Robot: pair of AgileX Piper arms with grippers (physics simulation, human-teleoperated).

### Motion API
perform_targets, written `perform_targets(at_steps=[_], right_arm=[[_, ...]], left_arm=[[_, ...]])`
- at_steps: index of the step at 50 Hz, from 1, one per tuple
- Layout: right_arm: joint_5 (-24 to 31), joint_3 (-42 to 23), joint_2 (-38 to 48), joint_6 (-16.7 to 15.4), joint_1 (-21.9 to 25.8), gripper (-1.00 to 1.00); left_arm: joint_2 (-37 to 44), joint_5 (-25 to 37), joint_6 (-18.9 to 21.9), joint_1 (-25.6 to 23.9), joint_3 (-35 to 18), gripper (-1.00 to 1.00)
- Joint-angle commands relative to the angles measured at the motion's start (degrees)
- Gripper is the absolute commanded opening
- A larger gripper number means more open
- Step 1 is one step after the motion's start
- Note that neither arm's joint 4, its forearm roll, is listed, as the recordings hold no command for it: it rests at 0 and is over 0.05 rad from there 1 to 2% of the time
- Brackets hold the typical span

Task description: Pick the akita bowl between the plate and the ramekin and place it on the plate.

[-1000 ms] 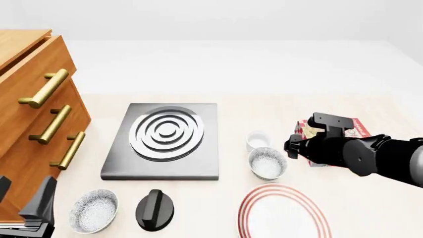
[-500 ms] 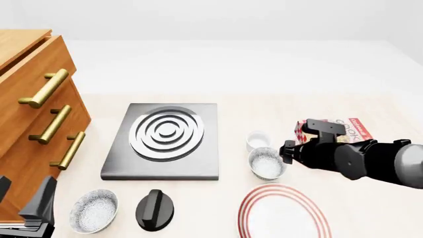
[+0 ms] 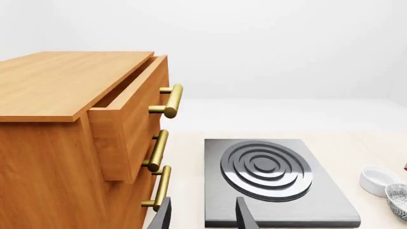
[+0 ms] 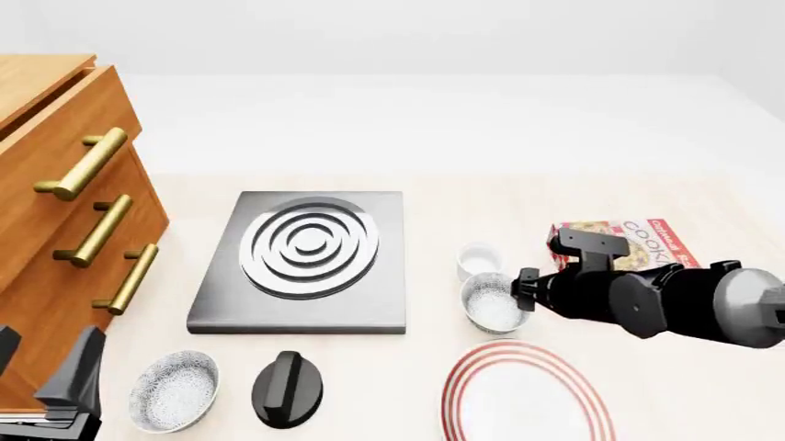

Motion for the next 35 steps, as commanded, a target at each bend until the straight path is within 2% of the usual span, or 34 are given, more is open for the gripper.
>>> perform_targets(at_steps=[1,35], right_arm=[[-1.11,0.5,1.07,-0.02,0.57,1.0],[-2.55,0.6,3.13,-0.15,1.78,1.0]], left_arm=[[-0.01,0.0,-0.01,0.0,0.0,1.0],[-0.01,0.0,0.0,0.01,0.0,1.0]])
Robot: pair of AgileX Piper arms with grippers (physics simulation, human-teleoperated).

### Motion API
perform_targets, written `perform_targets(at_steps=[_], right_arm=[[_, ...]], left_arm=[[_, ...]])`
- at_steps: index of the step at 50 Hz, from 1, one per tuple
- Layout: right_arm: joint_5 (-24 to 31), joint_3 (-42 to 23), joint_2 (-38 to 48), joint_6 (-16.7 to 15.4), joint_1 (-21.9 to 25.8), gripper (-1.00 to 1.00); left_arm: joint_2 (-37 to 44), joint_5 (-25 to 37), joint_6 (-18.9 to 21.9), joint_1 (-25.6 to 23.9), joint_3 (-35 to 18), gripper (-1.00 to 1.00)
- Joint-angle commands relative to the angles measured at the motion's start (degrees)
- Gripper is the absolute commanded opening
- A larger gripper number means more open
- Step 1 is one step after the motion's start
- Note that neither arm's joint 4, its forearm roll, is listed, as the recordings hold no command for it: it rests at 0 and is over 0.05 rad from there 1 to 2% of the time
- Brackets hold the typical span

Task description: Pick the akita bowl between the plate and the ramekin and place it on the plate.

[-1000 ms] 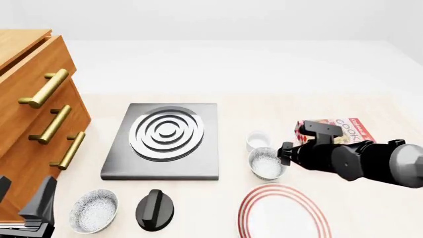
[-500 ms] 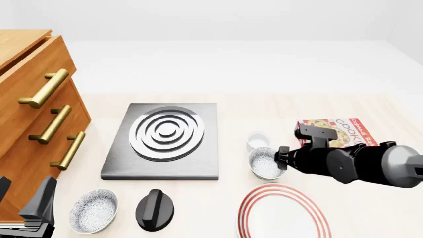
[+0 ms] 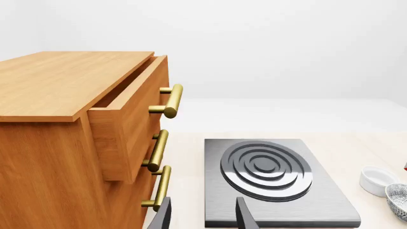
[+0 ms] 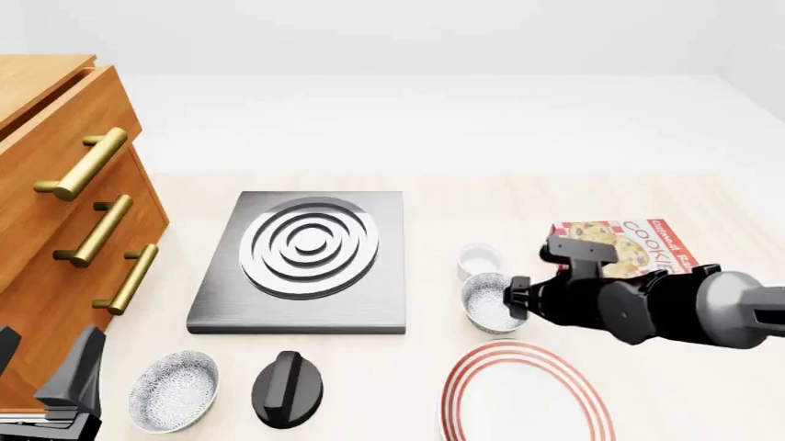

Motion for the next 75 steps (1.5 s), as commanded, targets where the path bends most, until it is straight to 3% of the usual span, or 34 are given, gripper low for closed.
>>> perform_targets(at_steps=[1,7,8,21,29,34,53,75], right_arm=[[-0.59,0.08,0.82,-0.18,0.17,1.0],[-0.88,0.24,0.94,-0.22,-0.03,1.0],[-0.88,0.56,0.4,-0.89,-0.75,-1.0],[-0.67,0.21,0.66,-0.73,-0.18,-1.0],[3.69,-0.77,-5.42,-1.36,-1.14,-1.0],[7.44,-1.97,-12.9,-5.37,-3.79,-1.0],[14.49,-5.09,-20.81,-5.88,-2.66,-1.0],[29.16,-11.37,-32.51,-4.97,6.0,-1.0]], left_arm=[[0.0,0.0,0.01,0.0,0.0,1.0],[0.0,0.0,0.0,0.01,0.0,1.0],[0.0,0.0,0.01,0.0,0.0,1.0],[0.0,0.0,-0.01,0.0,0.0,1.0],[0.0,0.0,0.01,0.0,0.0,1.0],[0.0,0.0,0.0,0.0,0.0,1.0],[0.0,0.0,0.02,0.0,0.0,1.0],[0.01,0.05,-0.12,0.11,-0.22,1.0]])
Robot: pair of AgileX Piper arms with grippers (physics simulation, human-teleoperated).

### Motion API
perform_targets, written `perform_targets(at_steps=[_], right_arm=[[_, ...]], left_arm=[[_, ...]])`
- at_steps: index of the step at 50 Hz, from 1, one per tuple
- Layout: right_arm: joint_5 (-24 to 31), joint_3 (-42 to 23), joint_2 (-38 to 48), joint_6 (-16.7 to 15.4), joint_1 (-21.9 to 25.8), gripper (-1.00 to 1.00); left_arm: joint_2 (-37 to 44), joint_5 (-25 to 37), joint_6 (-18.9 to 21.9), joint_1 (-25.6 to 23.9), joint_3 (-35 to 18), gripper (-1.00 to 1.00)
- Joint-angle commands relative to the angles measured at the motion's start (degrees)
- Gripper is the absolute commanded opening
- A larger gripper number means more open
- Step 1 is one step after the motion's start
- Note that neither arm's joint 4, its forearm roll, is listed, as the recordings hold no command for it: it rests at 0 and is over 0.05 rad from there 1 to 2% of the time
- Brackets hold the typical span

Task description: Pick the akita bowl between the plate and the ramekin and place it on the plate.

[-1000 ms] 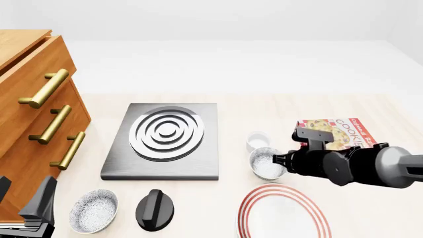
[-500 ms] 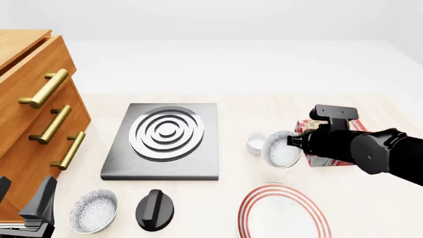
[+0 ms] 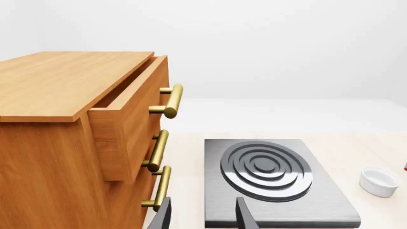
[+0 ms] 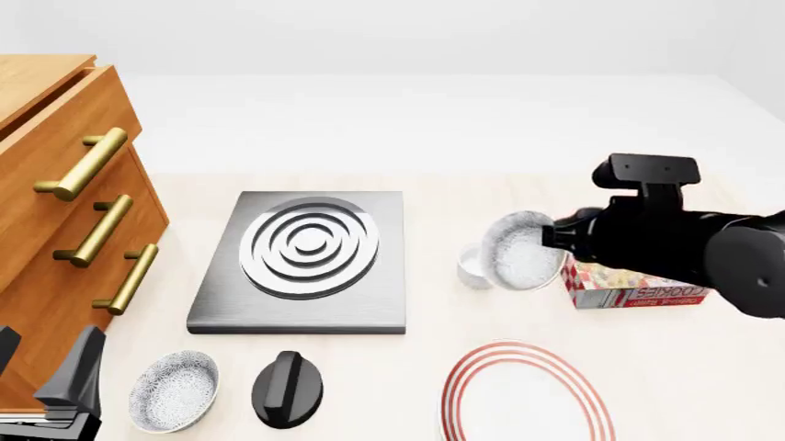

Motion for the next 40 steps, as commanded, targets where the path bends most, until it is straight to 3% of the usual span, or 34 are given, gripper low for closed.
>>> perform_targets(at_steps=[1,6,8,9,13,28,29,30,31,33,35,40], right_arm=[[7.42,-2.82,-6.23,-0.09,3.98,-1.0],[9.46,-3.2,-8.29,-1.51,4.07,-1.0],[9.25,-2.74,-7.08,2.03,8.88,-1.0],[10.22,-2.5,-8.78,-0.88,6.43,-1.0],[10.95,-1.48,-9.87,-2.33,6.32,-1.0],[12.53,3.78,-13.69,-4.48,8.81,-1.0],[12.29,4.25,-13.73,-4.36,9.04,-1.0],[11.63,4.42,-12.58,-1.6,12.24,-1.0],[11.47,4.62,-12.27,-1.18,12.99,-1.0],[12.1,5.83,-14.42,-5.03,9.1,-1.0],[11.59,6.41,-13.99,-3.28,11.24,-1.0],[10.9,8.88,-14.59,-3.69,11.16,-1.0]], left_arm=[[-0.01,0.06,-0.07,0.08,-0.18,1.0],[-0.03,0.09,-0.07,0.08,-0.19,1.0],[-0.04,0.1,-0.07,0.08,-0.19,1.0],[-0.05,0.1,-0.1,0.09,-0.18,1.0],[-0.06,0.1,-0.07,0.09,-0.17,1.0],[-0.1,0.11,-0.09,0.1,-0.15,1.0],[-0.11,0.12,-0.1,0.1,-0.14,1.0],[-0.12,0.13,-0.09,0.1,-0.14,1.0],[-0.13,0.13,-0.1,0.1,-0.14,1.0],[-0.15,0.15,-0.1,0.1,-0.14,1.0],[-0.16,0.16,-0.1,0.1,-0.15,1.0],[-0.15,0.16,-0.1,0.1,-0.17,1.0]])
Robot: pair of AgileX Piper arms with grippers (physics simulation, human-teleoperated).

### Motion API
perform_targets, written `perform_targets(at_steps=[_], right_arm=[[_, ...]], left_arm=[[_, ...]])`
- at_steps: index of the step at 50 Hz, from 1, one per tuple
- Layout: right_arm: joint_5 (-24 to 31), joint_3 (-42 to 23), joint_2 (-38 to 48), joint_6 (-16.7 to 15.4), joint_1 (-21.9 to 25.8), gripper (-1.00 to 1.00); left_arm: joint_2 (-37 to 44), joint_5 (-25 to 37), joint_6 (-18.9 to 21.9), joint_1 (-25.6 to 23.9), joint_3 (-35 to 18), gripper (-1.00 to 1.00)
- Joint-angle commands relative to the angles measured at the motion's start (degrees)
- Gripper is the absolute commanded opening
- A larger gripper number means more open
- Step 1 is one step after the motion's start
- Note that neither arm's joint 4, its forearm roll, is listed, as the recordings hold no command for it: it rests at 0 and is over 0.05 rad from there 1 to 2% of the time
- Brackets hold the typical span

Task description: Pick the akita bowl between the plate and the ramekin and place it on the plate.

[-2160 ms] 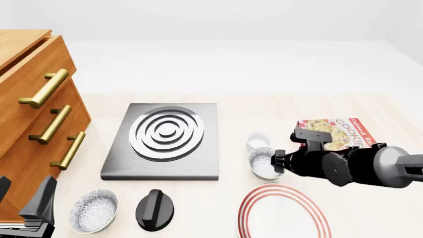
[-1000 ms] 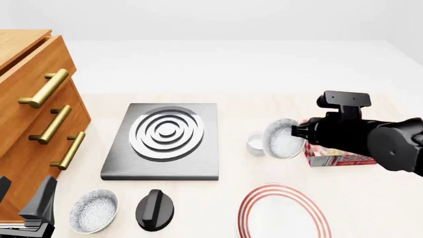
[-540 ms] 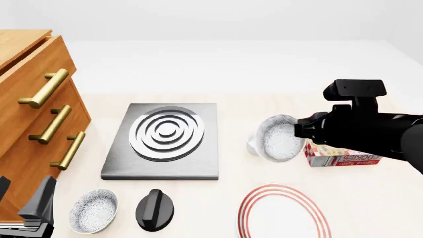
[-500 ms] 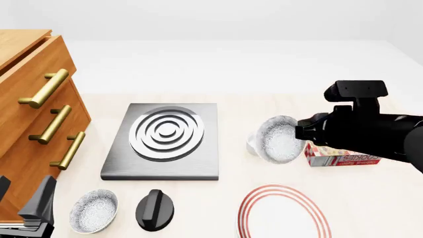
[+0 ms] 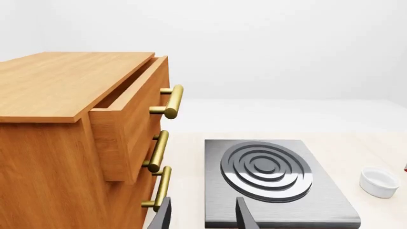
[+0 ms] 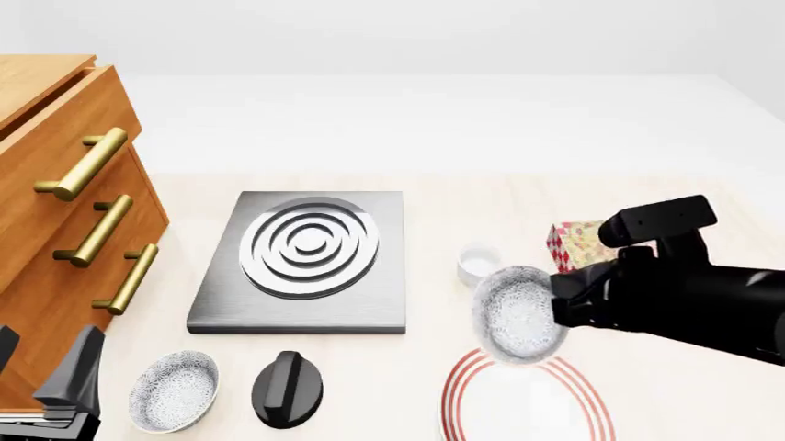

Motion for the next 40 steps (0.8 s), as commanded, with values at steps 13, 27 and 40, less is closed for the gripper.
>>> perform_targets(at_steps=[13,27,40], right_arm=[[-4.81,9.53,0.48,-0.4,2.77,-1.0],[-6.61,12.99,0.93,-1.33,1.28,-1.0],[-8.98,15.53,2.28,-1.65,0.52,-1.0]], left_arm=[[0.07,-0.03,-0.02,0.02,-0.06,1.0],[0.0,-0.21,-0.03,0.0,0.19,1.0],[0.0,-0.21,0.0,0.02,0.19,1.0]])
